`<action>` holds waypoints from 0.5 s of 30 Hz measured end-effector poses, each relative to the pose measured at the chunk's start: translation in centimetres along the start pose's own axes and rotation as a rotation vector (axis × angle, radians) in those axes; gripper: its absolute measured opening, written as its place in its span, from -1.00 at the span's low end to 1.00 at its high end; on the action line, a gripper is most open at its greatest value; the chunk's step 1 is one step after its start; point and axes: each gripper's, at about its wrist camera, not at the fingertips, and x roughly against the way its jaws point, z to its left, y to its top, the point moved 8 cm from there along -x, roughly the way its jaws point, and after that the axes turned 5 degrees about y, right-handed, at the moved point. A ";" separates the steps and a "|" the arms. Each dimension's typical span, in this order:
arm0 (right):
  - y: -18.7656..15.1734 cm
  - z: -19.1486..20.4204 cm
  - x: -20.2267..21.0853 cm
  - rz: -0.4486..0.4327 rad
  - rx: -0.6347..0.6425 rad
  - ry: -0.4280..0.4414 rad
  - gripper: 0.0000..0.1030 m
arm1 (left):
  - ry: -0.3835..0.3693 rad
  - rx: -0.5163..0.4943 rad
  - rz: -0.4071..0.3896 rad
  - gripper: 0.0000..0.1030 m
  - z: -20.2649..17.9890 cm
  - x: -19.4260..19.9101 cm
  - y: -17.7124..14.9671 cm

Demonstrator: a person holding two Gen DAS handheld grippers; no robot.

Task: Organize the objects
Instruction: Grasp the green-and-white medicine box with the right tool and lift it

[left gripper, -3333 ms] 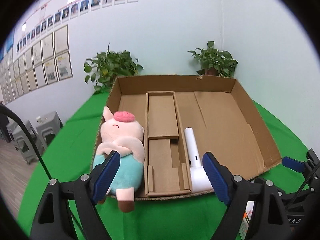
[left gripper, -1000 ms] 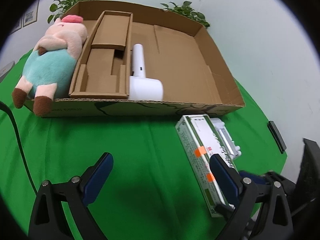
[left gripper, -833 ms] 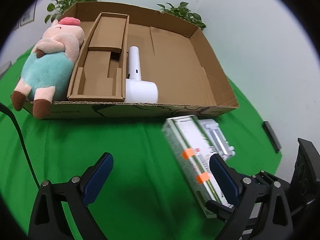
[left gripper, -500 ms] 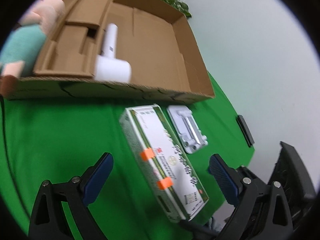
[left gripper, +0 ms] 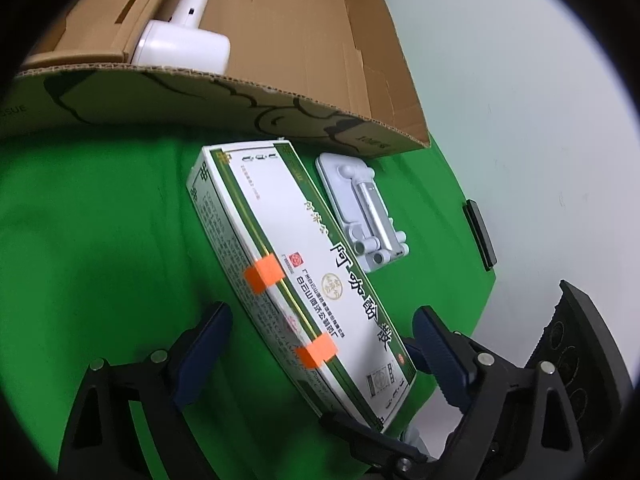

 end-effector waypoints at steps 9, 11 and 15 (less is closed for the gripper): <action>-0.5 0.2 0.8 0.004 -0.150 0.186 0.21 | 0.027 0.063 0.000 0.17 0.5 0.1 -0.5; -0.4 0.3 0.9 -0.001 -0.145 0.187 0.20 | 0.018 0.063 -0.007 0.13 0.5 0.3 -0.6; 0.0 0.9 1.1 -0.015 -0.104 0.153 0.18 | -0.003 0.027 -0.036 -0.02 -0.4 1.5 -0.2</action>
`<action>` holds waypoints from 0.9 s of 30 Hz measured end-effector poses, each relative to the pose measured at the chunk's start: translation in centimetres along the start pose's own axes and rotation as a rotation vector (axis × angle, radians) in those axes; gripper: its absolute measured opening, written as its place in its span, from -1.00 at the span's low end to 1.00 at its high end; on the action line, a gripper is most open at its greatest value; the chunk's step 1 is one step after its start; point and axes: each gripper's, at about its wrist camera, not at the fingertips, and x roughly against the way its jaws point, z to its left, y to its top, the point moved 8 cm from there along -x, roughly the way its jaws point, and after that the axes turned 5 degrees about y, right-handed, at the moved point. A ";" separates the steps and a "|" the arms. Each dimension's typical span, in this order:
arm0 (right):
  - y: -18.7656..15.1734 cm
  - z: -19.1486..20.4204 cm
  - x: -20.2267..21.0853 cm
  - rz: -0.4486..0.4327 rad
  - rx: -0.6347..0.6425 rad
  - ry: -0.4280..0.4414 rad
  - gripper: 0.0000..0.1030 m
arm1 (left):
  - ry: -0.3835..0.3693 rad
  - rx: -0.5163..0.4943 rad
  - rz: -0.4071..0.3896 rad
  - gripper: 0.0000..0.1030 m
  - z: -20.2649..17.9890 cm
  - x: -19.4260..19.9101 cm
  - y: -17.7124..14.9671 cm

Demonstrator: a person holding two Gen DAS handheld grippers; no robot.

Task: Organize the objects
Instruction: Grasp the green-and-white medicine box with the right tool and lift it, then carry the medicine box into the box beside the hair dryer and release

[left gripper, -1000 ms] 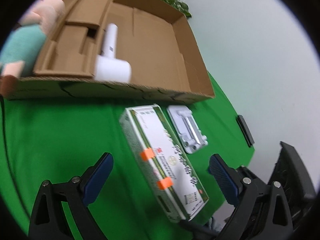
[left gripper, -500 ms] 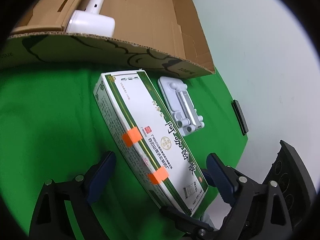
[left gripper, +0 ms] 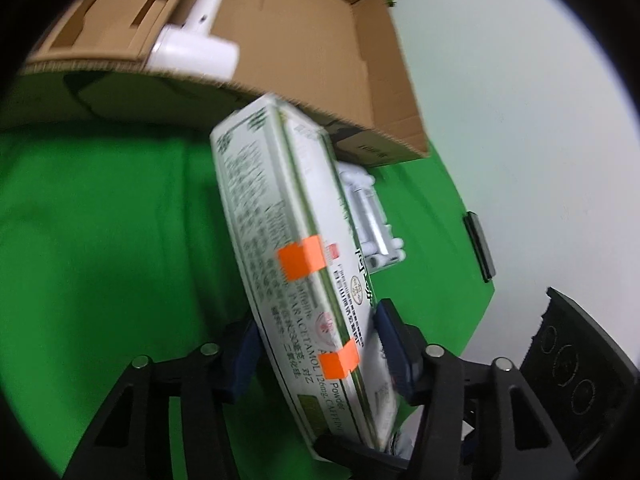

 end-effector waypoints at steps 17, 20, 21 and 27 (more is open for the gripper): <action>11.1 3.1 4.9 -0.290 0.147 -0.028 0.13 | 0.053 -0.265 -0.263 -0.14 -7.3 9.8 9.3; 13.4 3.0 5.6 -0.320 0.144 -0.010 0.12 | 0.093 -0.316 -0.295 -0.14 -8.4 10.4 11.6; 14.6 2.8 5.7 -0.323 0.145 0.002 0.12 | 0.101 -0.327 -0.301 -0.15 -8.7 10.4 12.4; 21.7 1.5 6.5 -0.331 0.120 0.045 0.12 | 0.107 -0.361 -0.337 -0.18 -10.2 11.8 19.6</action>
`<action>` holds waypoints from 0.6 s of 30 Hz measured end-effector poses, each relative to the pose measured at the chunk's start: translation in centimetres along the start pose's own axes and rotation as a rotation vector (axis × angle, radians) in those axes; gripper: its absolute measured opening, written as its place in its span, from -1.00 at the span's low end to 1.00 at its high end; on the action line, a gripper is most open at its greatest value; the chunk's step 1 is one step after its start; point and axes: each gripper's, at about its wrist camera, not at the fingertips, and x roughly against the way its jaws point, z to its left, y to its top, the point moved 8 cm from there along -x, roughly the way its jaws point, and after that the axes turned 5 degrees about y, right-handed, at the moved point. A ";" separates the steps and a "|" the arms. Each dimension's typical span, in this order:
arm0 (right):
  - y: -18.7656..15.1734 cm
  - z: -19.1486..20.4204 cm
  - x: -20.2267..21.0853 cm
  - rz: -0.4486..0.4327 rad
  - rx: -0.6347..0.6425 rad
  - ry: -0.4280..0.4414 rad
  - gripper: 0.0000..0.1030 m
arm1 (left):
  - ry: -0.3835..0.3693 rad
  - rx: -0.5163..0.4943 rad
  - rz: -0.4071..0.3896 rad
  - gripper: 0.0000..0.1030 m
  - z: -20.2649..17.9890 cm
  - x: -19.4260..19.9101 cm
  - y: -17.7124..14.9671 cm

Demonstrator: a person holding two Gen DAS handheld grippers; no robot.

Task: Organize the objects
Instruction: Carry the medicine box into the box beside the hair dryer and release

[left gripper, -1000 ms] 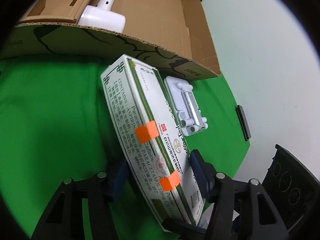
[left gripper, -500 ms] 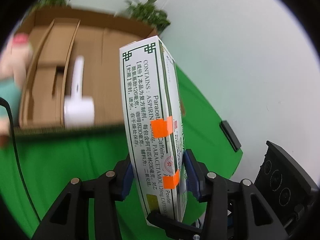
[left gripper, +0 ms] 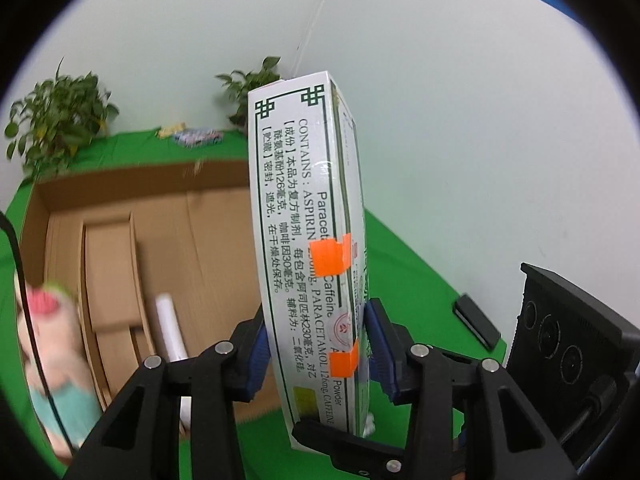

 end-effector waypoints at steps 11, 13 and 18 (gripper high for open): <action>5.1 -1.9 -2.4 0.017 -0.022 0.003 0.11 | 0.012 0.016 0.041 -0.18 2.0 -1.9 2.0; 4.6 -2.2 -3.3 0.040 -0.034 0.008 0.11 | 0.018 0.019 0.064 -0.18 2.6 -2.9 1.3; 1.5 -3.7 -6.1 0.111 -0.098 0.035 0.11 | 0.040 0.054 0.142 -0.18 4.4 -5.9 -1.3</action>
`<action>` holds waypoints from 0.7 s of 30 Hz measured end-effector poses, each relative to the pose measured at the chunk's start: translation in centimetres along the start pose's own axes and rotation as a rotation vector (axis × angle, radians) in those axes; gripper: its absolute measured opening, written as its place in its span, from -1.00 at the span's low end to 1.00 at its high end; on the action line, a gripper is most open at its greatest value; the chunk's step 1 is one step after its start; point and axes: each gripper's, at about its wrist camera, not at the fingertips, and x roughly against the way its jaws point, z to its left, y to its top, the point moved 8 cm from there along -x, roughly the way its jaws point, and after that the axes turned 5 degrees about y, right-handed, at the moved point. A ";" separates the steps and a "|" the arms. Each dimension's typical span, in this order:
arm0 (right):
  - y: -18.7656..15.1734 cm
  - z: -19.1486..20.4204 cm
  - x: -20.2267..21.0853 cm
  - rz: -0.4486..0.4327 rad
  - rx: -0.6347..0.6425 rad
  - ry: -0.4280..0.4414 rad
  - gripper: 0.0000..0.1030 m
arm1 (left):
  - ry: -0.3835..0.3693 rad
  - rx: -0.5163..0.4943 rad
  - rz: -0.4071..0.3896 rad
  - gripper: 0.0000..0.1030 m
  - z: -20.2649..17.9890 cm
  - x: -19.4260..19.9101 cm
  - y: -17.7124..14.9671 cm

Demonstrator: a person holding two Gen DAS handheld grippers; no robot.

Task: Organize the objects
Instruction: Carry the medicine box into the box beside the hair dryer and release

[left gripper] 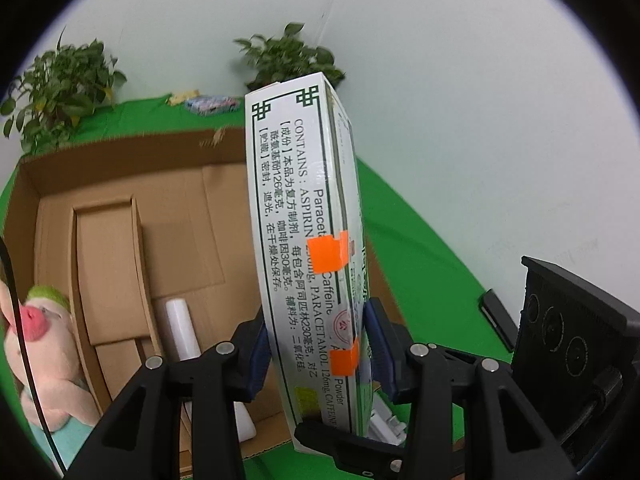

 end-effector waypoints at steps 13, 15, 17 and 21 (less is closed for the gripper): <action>-5.9 -5.5 -7.4 0.186 -0.161 0.039 0.11 | 0.015 0.110 0.192 -0.16 3.9 -8.4 -5.7; -6.4 -5.9 -8.0 0.203 -0.164 0.033 0.11 | 0.027 0.116 0.195 -0.13 4.2 -8.9 -6.1; -6.4 -6.0 -8.4 0.209 -0.155 0.026 0.11 | 0.045 0.115 0.190 -0.11 4.3 -8.8 -6.1; -6.2 -6.0 -9.0 0.228 -0.141 0.015 0.11 | 0.099 0.087 0.189 -0.02 4.4 -8.5 -5.9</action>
